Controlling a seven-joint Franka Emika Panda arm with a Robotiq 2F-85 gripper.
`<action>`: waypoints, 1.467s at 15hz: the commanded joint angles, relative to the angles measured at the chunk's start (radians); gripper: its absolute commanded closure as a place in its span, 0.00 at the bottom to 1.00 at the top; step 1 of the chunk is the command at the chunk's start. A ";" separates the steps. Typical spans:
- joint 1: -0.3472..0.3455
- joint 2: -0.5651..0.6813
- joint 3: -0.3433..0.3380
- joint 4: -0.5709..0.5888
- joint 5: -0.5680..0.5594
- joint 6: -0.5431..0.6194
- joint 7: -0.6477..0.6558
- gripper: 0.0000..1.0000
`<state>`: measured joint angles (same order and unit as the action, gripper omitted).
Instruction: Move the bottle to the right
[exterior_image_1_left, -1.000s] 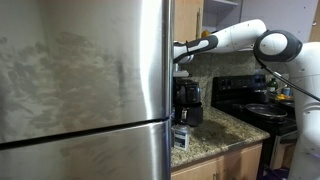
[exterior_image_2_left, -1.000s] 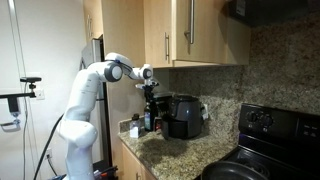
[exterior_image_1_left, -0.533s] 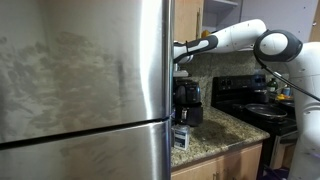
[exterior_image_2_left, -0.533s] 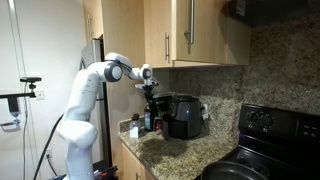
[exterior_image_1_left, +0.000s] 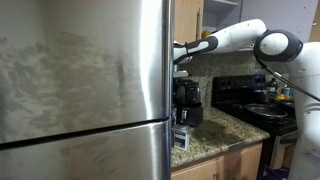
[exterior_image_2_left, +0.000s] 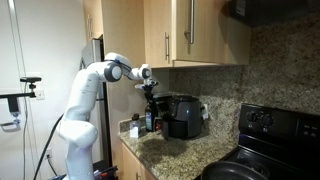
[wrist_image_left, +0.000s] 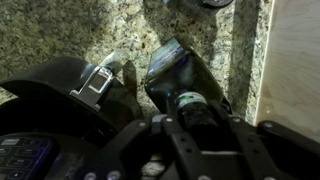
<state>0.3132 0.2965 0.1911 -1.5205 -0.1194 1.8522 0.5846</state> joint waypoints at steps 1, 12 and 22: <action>0.015 -0.070 -0.012 -0.030 -0.030 0.007 -0.006 0.89; -0.041 -0.260 -0.013 -0.033 0.031 -0.107 0.022 0.89; -0.173 -0.470 -0.060 -0.038 0.068 -0.308 0.156 0.89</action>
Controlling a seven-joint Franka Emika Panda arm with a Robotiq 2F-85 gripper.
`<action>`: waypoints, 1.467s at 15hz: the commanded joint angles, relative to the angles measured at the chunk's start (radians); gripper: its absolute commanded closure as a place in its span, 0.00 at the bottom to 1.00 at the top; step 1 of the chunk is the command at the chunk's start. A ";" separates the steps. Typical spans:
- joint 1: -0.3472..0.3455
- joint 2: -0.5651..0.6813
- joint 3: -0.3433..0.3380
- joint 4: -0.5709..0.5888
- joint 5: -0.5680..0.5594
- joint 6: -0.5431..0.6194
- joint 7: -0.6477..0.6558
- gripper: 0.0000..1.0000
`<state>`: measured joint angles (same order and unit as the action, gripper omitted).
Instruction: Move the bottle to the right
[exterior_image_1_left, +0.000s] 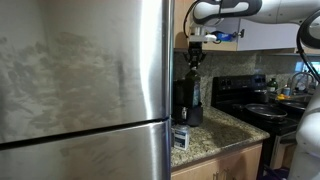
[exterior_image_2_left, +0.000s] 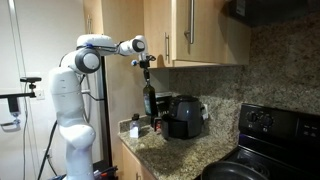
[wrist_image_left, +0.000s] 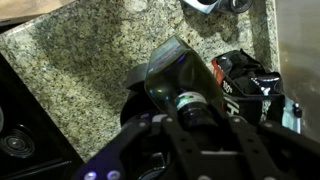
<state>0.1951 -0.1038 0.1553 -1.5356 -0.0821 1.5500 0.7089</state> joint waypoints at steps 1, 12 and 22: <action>-0.074 -0.081 -0.038 -0.027 0.038 -0.002 0.041 0.89; -0.261 -0.090 -0.205 -0.092 0.141 0.003 0.039 0.64; -0.333 0.088 -0.286 -0.039 0.178 0.066 0.134 0.89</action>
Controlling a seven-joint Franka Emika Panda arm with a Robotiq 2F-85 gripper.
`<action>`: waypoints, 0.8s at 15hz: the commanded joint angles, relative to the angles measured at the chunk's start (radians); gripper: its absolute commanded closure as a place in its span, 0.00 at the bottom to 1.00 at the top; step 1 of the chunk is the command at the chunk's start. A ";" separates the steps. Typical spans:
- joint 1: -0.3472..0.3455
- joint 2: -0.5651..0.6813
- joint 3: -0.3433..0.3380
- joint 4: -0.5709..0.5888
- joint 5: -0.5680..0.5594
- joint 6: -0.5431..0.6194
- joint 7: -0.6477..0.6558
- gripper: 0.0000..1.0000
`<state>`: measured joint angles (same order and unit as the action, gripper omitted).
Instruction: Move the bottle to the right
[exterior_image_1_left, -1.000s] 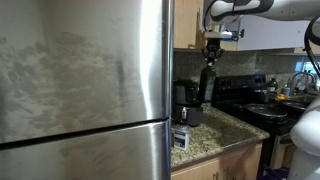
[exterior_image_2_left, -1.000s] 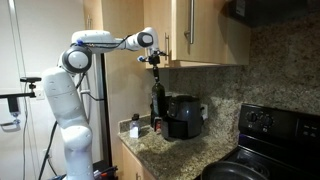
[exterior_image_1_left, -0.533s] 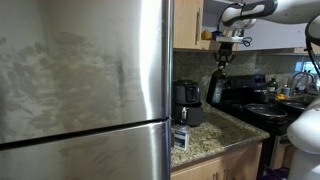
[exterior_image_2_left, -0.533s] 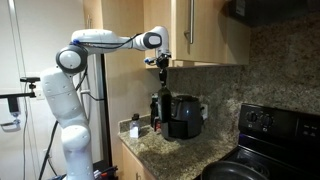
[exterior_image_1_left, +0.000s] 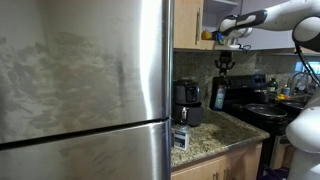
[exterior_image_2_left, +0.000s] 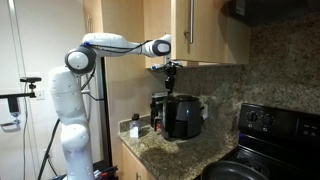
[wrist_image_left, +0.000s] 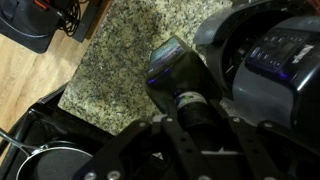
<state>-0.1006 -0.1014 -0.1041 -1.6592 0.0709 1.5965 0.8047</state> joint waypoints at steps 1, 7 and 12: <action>-0.045 0.110 -0.037 0.097 0.017 0.042 0.065 0.89; -0.055 0.179 -0.071 0.105 0.005 0.083 0.119 0.64; -0.067 0.303 -0.090 0.223 0.004 0.088 0.246 0.89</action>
<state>-0.1536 0.1118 -0.1786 -1.5428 0.0694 1.6848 0.9819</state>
